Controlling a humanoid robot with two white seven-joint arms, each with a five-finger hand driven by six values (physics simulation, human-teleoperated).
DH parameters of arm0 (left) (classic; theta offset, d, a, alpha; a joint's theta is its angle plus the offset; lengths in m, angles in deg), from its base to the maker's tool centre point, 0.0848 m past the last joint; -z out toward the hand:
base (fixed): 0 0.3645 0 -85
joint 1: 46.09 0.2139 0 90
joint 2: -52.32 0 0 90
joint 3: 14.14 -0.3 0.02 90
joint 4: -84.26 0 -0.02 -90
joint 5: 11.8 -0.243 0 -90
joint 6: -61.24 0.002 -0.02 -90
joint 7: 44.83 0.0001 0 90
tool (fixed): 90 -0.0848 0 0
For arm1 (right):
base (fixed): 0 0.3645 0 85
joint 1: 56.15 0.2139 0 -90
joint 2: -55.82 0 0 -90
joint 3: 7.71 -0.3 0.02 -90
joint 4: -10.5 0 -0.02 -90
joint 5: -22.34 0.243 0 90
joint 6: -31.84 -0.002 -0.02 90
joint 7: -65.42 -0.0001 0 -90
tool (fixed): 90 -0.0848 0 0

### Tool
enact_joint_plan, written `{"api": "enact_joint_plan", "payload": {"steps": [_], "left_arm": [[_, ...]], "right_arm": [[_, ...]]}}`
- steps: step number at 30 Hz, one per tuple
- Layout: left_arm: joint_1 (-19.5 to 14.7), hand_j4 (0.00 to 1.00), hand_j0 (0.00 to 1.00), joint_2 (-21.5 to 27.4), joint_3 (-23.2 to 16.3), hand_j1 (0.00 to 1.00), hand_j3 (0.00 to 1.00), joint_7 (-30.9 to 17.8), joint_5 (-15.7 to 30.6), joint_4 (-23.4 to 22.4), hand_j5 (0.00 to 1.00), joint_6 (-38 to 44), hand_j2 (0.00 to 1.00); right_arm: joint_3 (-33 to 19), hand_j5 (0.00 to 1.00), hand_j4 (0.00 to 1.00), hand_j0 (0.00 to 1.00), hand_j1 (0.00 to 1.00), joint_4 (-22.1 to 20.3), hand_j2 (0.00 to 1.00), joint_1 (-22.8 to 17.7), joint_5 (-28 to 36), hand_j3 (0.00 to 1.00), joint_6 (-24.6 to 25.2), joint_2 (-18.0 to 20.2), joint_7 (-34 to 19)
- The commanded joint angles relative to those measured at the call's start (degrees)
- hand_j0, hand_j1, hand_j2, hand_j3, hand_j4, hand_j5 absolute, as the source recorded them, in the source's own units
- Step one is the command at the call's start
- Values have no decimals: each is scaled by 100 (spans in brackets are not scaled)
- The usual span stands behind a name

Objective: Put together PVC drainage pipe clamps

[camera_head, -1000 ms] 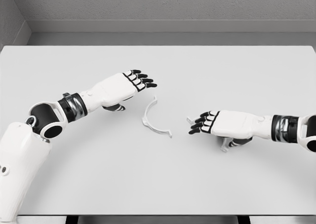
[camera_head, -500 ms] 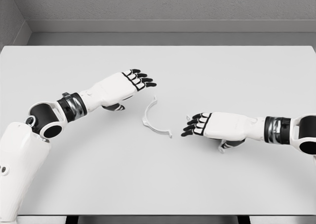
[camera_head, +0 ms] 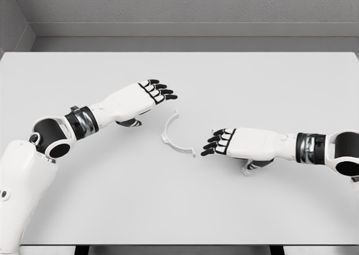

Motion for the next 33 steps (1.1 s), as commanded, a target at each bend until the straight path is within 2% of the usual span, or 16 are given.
{"api": "enact_joint_plan", "payload": {"steps": [1,33], "left_arm": [[0,100,100,2,3,100,100,4,36,6,100,13,100],[44,100,100,19,65,100,100,4,36,33,100,13,100]], "right_arm": [[-1,100,100,100,100,-2,100,0,35,100,16,-6,3],[-1,100,100,100,100,15,100,167,9,100,16,-173,3]]}}
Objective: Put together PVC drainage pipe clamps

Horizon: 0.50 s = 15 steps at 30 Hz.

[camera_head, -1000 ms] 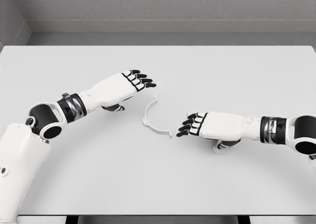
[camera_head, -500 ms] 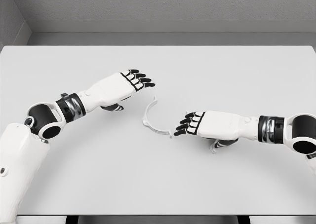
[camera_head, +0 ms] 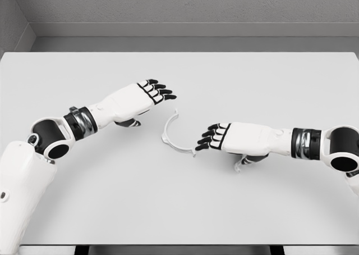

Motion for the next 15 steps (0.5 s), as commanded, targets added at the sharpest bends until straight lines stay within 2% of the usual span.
{"api": "enact_joint_plan", "payload": {"steps": [1,8,15], "left_arm": [[0,100,100,1,11,100,100,4,36,9,100,13,100],[0,100,100,9,20,100,100,4,36,27,100,13,100],[0,100,100,1,20,100,100,4,36,27,100,13,100]], "right_arm": [[-1,100,100,100,100,5,100,-9,1,100,15,1,2],[-1,100,100,100,100,49,100,9,-34,100,15,1,2],[-10,100,100,100,100,-206,100,-62,-34,100,15,98,2]]}}
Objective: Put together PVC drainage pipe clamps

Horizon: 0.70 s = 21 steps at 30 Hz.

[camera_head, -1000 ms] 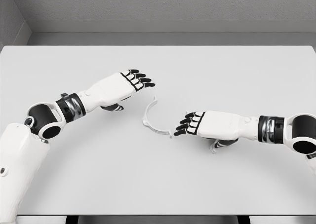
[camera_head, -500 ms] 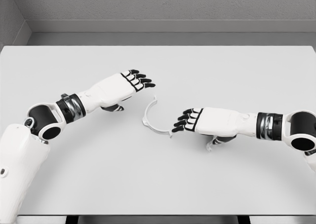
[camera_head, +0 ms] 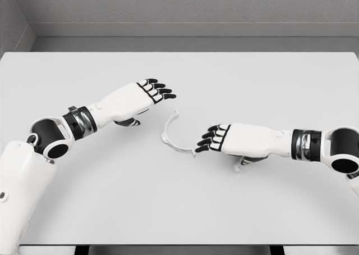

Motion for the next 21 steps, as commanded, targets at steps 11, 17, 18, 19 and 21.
{"api": "enact_joint_plan", "payload": {"steps": [11,17,18,19,21], "left_arm": [[0,100,100,0,4,100,100,4,36,11,100,12,100],[0,100,100,0,4,100,100,4,36,2,100,12,100],[0,100,100,8,4,100,100,4,36,2,100,12,100],[0,100,100,8,4,100,100,4,36,2,100,12,100],[0,100,100,8,4,100,100,4,36,2,100,12,100]], "right_arm": [[-4,100,100,100,100,50,100,-62,-57,100,10,135,-1],[-4,100,100,100,100,261,100,9,-66,100,10,108,-1],[5,100,100,100,100,261,100,18,-66,100,10,108,-1],[-4,100,100,100,100,287,100,18,-66,100,10,82,-1],[5,100,100,100,100,358,100,18,-66,100,10,29,-1]]}}
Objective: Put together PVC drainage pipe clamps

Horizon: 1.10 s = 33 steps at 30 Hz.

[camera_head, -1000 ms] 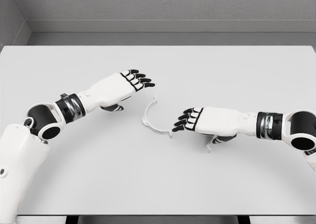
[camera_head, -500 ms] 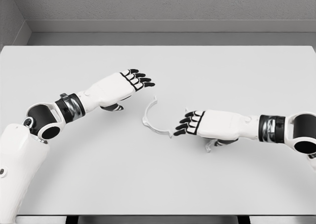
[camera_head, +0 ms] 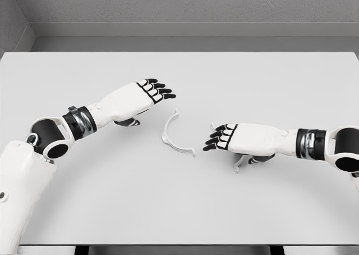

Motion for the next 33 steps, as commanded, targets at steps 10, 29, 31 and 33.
{"api": "enact_joint_plan", "payload": {"steps": [10,29,31,33], "left_arm": [[0,100,100,-6,3,100,100,4,36,10,100,12,100],[-97,100,100,-156,214,100,100,4,9,-368,100,12,100],[-114,100,100,-217,205,100,100,4,9,-430,100,12,100],[-237,100,100,-366,205,100,100,4,1,-605,100,12,100]], "right_arm": [[2,100,100,100,100,78,100,53,-3,100,15,-114,2],[2,100,100,100,100,78,100,114,-3,100,15,-237,2],[2,100,100,100,100,78,100,123,-3,100,15,-237,2],[2,100,100,100,100,78,100,132,-3,100,15,-237,2]]}}
